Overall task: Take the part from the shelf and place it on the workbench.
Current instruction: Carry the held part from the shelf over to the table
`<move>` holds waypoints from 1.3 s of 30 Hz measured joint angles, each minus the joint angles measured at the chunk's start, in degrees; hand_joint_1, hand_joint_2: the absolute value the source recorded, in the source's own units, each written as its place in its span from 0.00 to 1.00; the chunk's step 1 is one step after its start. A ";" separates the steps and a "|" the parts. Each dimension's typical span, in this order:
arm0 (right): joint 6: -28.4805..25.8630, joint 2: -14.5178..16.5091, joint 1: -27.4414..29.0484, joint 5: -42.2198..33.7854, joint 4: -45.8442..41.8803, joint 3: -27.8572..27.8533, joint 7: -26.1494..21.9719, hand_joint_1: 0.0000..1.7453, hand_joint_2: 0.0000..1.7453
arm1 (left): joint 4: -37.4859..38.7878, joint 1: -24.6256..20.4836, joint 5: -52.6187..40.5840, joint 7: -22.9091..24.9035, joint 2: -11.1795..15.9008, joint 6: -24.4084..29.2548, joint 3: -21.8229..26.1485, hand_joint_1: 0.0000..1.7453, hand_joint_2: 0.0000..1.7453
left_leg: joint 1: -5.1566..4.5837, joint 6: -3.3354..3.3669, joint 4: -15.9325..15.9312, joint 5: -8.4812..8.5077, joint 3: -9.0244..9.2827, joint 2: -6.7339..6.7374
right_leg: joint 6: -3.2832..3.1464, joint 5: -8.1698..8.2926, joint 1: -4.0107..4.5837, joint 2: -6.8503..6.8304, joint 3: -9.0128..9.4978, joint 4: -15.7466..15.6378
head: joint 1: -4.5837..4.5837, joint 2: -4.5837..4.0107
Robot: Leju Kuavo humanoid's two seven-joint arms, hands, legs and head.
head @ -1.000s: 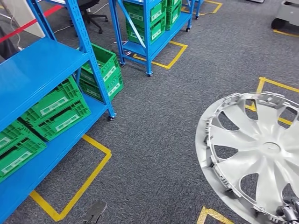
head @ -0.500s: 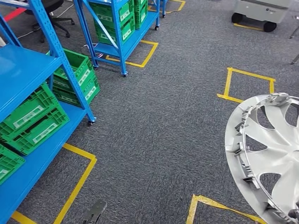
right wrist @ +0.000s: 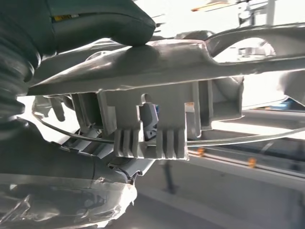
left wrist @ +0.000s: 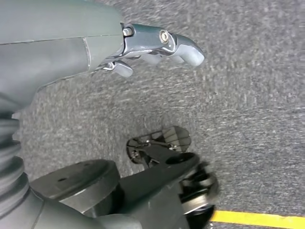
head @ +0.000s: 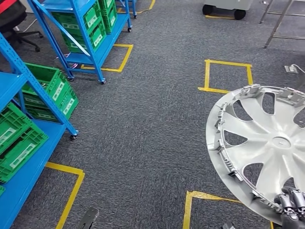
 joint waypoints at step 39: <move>0.00 -8.51 1.46 3.29 0.19 6.87 8.88 1.00 1.00 | 0.00 -1.08 -0.89 0.19 0.23 0.85 -0.04 0.00 1.00 | 0.76 1.46 -10.69 3.73 4.56 -2.04 | 2.66 -0.56 -0.29 1.89 -2.52 1.79 | 0.70 0.00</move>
